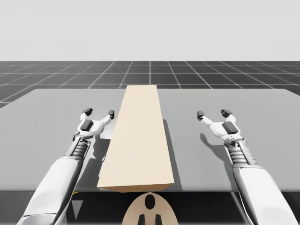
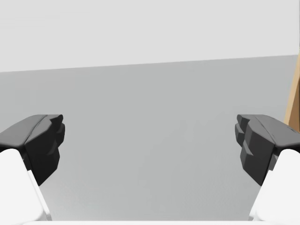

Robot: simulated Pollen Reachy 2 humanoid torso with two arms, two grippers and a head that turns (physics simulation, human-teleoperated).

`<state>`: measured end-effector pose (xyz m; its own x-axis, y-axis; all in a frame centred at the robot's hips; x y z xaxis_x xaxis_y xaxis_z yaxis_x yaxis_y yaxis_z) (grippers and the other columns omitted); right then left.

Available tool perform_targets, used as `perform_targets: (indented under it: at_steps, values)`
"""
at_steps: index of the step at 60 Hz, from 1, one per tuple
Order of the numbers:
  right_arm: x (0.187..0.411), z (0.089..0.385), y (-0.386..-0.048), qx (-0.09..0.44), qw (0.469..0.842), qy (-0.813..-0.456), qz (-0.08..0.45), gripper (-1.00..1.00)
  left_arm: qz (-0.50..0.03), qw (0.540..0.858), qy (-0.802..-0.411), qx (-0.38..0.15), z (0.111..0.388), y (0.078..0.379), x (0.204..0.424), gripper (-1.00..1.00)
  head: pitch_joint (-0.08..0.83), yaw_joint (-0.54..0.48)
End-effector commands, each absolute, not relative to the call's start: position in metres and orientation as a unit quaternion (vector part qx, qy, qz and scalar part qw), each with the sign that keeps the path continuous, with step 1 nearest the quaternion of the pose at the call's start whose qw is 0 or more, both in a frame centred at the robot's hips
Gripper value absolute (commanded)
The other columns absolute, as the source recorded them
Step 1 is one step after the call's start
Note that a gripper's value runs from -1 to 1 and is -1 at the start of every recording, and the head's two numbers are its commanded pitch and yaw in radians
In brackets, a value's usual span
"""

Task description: Retrieve the object from inside the box.

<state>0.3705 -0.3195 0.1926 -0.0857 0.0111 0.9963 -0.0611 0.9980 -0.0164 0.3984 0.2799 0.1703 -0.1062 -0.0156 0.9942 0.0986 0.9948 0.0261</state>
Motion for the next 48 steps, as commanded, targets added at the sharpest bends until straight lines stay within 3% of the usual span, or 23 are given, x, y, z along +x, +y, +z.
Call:
perform_targets:
  at_steps: [1, 13, 20, 27, 35, 48]
  values:
    - [0.368, 0.191, -0.317, 0.004, 0.678, -0.735, 0.021, -1.00, -0.046, 0.669, -0.742, -0.028, 0.170, 0.280, 0.399, -1.00, -0.002, 0.03]
    - [0.369, 0.190, -0.316, 0.046, 0.686, -0.724, 0.060, -1.00, -0.058, 0.678, -0.732, -0.033, 0.167, 0.278, 0.399, -1.00, -0.001, 0.03]
    - [0.370, 0.185, -0.314, 0.077, 0.691, -0.712, 0.100, -1.00, -0.103, 0.705, -0.699, -0.062, 0.161, 0.276, 0.400, -1.00, 0.002, 0.03]
    - [0.368, 0.177, -0.308, 0.107, 0.693, -0.695, 0.160, -1.00, -0.168, 0.699, -0.690, -0.088, 0.158, 0.272, 0.395, -1.00, 0.002, 0.02]
    - [0.354, 0.177, -0.291, 0.151, 0.647, -0.695, 0.274, -1.00, -0.273, 0.672, -0.674, -0.139, 0.154, 0.266, 0.379, -1.00, 0.002, 0.02]
    - [0.333, 0.182, -0.278, 0.226, 0.568, -0.707, 0.357, -1.00, -0.377, 0.625, -0.655, -0.195, 0.151, 0.261, 0.359, -1.00, -0.003, 0.01]
